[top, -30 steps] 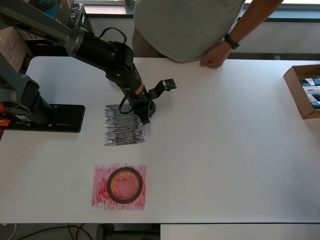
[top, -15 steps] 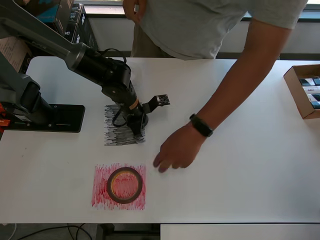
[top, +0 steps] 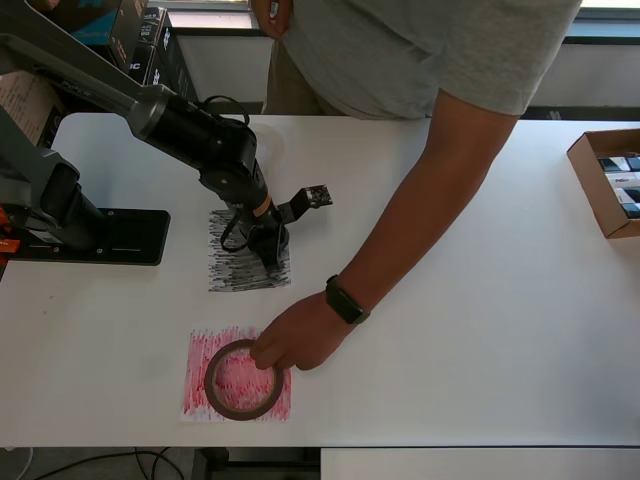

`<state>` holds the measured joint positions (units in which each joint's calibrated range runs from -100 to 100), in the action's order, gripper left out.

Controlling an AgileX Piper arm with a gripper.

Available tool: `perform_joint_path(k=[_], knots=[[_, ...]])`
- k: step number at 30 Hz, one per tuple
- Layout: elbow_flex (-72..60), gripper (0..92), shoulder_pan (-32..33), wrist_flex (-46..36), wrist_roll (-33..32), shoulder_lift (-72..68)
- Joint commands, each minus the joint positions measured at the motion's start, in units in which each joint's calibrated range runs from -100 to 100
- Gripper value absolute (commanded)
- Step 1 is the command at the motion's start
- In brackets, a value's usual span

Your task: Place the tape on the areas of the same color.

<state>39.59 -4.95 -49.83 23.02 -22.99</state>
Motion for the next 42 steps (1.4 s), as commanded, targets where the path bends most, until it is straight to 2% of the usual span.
perform_joint_path(k=[1,12,24,42], knots=[[0.98,0.0,0.47,-0.61,1.45,-0.12],[8.16,0.0,2.12,-0.61,1.45,9.14],[8.16,0.0,-3.8,-0.61,4.07,9.05],[9.61,0.0,-3.64,0.75,3.99,8.77]])
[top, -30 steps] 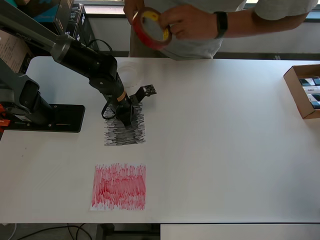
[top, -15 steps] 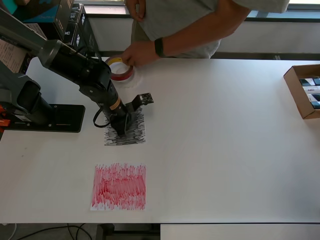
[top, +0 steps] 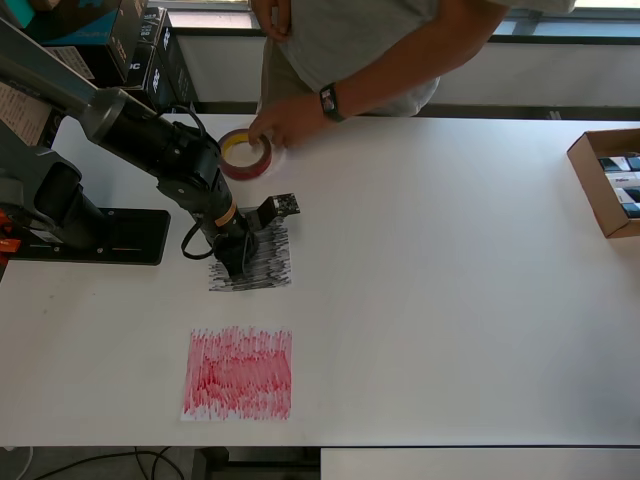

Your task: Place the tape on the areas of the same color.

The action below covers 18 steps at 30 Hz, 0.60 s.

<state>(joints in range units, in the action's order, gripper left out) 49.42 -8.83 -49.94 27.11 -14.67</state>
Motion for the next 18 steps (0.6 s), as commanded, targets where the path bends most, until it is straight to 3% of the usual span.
perform_joint_path(k=[1,15,18], knots=[[-0.13,0.0,0.08,1.87,-0.1,0.45],[-0.13,0.0,0.32,4.16,-0.1,0.26],[-0.13,9.1,0.56,4.16,-0.1,0.26]])
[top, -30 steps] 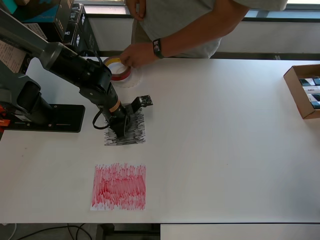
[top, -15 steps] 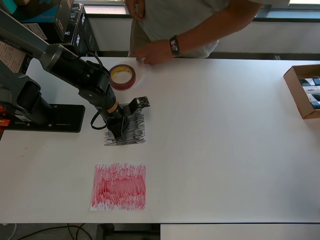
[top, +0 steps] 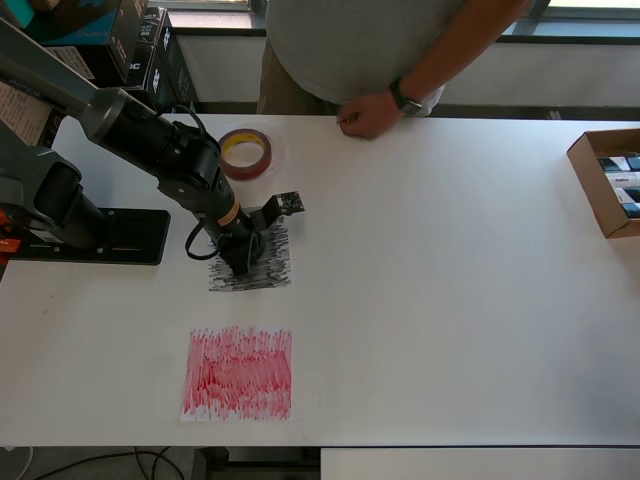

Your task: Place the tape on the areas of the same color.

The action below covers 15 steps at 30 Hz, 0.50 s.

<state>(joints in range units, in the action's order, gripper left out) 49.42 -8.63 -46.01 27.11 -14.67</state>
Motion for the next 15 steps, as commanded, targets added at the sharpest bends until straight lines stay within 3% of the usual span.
perform_joint_path(k=[1,6,15], knots=[[-0.13,15.4,0.36,0.23,-0.27,0.26],[-0.22,45.6,0.36,0.23,-0.1,0.26],[-1.03,48.0,0.36,0.23,-0.18,1.19]])
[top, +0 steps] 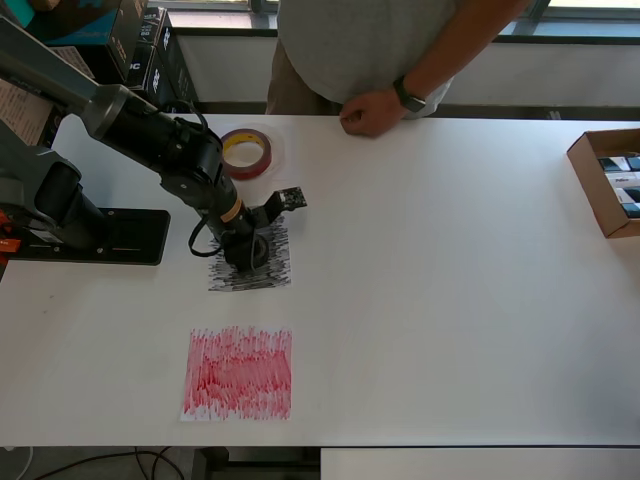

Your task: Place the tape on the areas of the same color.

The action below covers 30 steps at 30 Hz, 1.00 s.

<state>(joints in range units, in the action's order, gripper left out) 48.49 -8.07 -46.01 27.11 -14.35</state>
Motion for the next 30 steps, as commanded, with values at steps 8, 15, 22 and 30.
perform_joint_path(k=[8,15,22,30], knots=[[-4.56,48.0,0.66,-0.62,-0.51,7.71],[-11.83,48.0,6.9,-5.2,-6.57,10.42],[-20.01,45.6,18.34,-15.3,-20.81,6.5],[-19.64,45.7,24.03,-15.05,-27.12,-0.8]])
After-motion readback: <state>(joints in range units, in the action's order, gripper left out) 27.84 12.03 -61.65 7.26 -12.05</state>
